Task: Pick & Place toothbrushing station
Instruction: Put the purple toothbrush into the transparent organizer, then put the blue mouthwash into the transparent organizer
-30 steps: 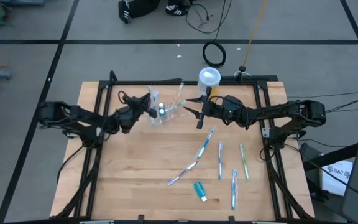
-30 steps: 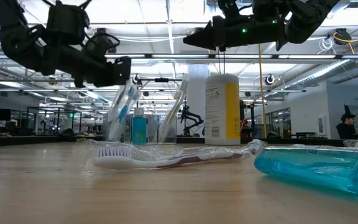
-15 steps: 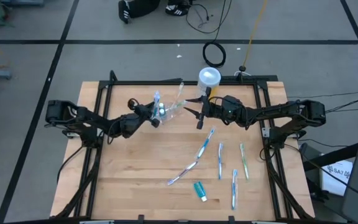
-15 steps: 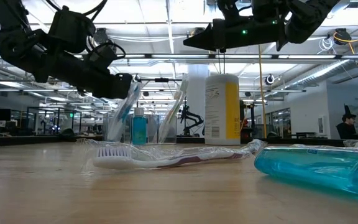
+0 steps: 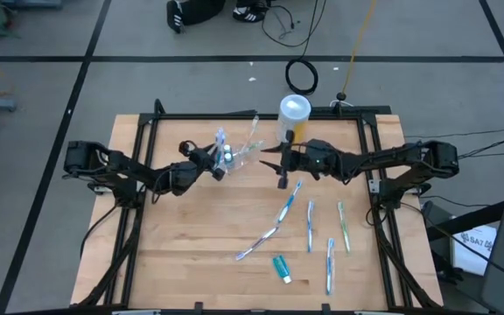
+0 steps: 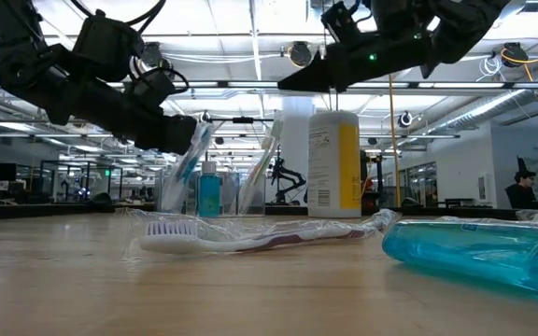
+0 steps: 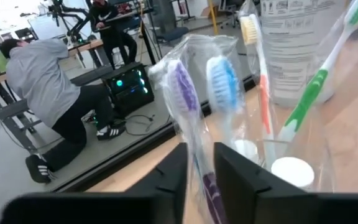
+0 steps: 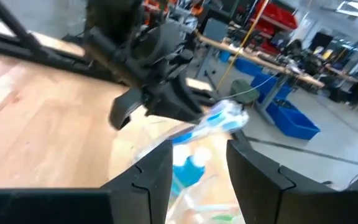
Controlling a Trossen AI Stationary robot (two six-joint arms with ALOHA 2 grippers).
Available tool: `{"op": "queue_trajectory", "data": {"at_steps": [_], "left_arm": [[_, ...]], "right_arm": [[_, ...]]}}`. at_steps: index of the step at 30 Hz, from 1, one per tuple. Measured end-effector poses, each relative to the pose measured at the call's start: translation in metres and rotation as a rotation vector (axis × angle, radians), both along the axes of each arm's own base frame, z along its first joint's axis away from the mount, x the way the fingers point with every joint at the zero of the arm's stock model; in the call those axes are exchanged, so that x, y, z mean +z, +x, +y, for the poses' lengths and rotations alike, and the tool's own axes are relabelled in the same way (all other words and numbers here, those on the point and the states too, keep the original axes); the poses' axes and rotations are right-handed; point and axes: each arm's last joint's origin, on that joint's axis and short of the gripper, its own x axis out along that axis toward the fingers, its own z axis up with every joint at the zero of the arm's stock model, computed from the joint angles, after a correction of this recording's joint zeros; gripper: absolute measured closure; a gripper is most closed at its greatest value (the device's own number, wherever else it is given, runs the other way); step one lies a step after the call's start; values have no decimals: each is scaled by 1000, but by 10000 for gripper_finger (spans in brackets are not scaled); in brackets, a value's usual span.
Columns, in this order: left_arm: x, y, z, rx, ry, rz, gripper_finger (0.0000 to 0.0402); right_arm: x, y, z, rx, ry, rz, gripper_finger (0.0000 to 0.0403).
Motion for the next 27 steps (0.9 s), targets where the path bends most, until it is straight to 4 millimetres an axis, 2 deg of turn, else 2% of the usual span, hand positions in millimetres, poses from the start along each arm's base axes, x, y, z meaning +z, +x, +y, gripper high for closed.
{"op": "queue_trajectory", "data": {"at_steps": [6, 12, 15, 20, 27], "left_arm": [[8, 0, -9, -32, 27, -8, 245], [36, -5, -18, 58, 75, -99, 213], [52, -7, -25, 10, 44, -211, 212], [68, -5, -40, -153, -58, -387, 227], [82, 8, -54, -492, -36, -366, 252]], "right_arm": [[-11, 0, 15, 49, 16, 115, 261], [-28, -5, 27, 84, 48, 303, 261], [-34, -8, 35, 93, 94, 360, 261], [-28, -10, 51, 119, 168, 341, 261], [-9, -20, 92, 219, 301, 261, 261]]}}
